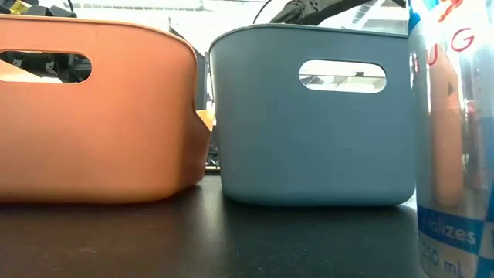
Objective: Sort soda cans
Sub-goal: Put the top right blue soda can into the blue bin
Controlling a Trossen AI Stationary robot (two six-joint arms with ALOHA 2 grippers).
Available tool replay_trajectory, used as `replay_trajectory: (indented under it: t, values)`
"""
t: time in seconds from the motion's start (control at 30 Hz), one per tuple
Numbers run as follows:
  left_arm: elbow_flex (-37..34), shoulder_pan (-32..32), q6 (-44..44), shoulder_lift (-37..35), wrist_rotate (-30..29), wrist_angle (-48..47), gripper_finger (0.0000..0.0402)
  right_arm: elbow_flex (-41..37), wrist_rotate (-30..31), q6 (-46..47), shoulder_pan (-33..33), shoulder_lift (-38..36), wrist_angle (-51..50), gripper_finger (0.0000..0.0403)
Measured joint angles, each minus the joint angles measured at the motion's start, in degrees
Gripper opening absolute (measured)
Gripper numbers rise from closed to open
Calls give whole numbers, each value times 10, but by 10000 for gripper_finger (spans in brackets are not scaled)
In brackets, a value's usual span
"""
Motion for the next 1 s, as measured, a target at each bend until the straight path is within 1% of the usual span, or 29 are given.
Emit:
replay_trajectory:
  t: [0.23,0.4,0.5,0.73,0.87,1.0]
  values:
    - [0,0,0,0,0,0,0,76,36,-31,11,0,-52,397]
    - [0,0,-3,0,2,0,0,143,42,-56,14,-1,-124,397]
    - [0,0,-4,0,6,-9,0,166,83,-59,15,-13,-174,397]
    - [1,0,-9,0,9,-18,0,159,138,-39,15,-108,-220,397]
    - [1,0,-9,0,11,-19,0,124,154,-2,26,-174,-245,397]
    - [1,0,-7,0,11,-19,0,62,190,65,49,-242,-284,397]
